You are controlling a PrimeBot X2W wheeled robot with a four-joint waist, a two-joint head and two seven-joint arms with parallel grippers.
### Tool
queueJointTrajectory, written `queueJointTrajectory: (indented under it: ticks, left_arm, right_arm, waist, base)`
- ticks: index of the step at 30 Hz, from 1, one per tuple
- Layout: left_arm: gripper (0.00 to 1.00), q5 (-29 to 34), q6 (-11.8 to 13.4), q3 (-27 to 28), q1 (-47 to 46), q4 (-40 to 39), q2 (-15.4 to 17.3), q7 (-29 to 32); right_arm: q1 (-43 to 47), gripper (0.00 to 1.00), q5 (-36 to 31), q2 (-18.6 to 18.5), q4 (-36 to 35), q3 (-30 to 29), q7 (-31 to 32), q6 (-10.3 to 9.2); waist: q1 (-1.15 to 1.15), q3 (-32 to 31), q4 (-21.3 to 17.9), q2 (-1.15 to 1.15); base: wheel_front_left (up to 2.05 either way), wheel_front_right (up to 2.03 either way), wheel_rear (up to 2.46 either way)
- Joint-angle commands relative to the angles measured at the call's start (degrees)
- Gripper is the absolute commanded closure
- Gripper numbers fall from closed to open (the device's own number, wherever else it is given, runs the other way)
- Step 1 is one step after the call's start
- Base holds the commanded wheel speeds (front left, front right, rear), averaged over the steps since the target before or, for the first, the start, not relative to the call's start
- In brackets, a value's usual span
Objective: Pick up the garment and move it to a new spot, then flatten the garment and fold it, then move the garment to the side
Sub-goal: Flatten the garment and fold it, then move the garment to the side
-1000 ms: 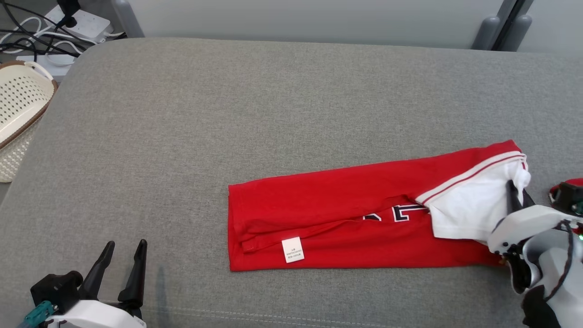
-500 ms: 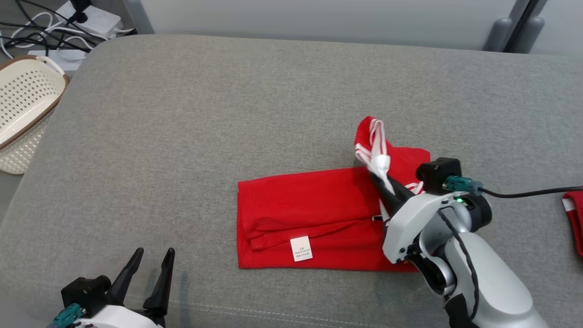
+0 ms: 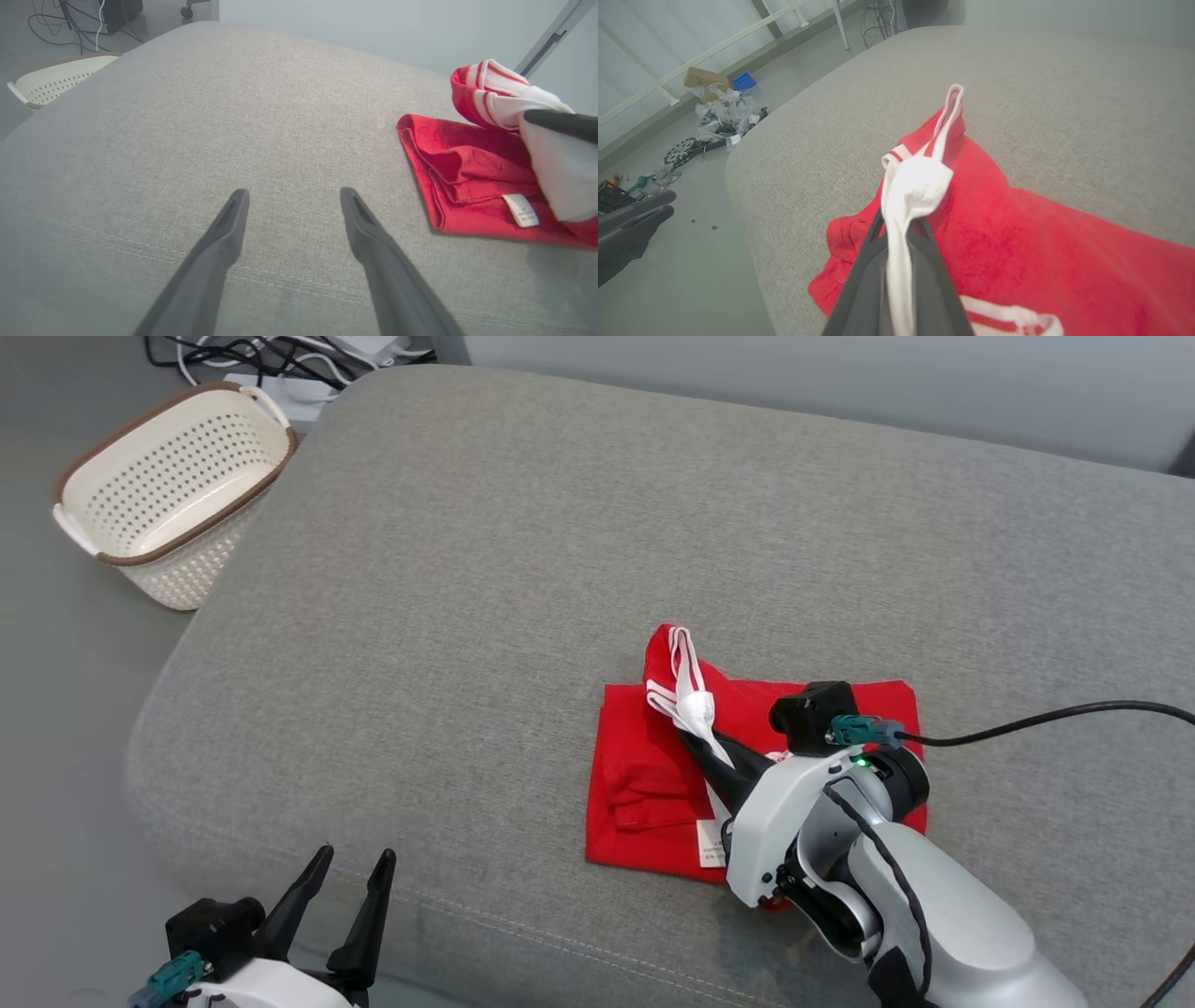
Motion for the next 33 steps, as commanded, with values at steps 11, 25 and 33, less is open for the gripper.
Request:
queueJointTrajectory:
  ticks: [11, 25, 33]
  left_arm:
    - [0.00, -0.10, 0.02, 2.87, -2.95, -0.27, 2.06, -0.35]
    - [0.00, 2.12, 0.02, 5.25, -1.73, -2.05, 0.86, -0.35]
    - [0.00, 1.74, 0.02, 4.65, -1.83, -2.83, 1.67, -0.35]
  right_arm:
    - [-6.22, 0.00, 9.85, 0.95, 3.43, 2.87, -10.42, 0.00]
    - [0.28, 0.00, 7.76, 0.95, 11.73, -11.33, -18.53, 0.00]
    - [5.89, 0.00, 9.91, 0.95, 12.52, -11.09, -18.59, 0.00]
  waist:
    - [0.00, 0.63, 1.56, 0.00]
    - [0.00, -0.27, -4.50, 0.00]
    - [0.00, 0.79, -4.82, 0.00]
  base:
    - [0.00, 0.00, 0.00]
    - [0.00, 0.00, 0.00]
    - [0.00, 0.00, 0.00]
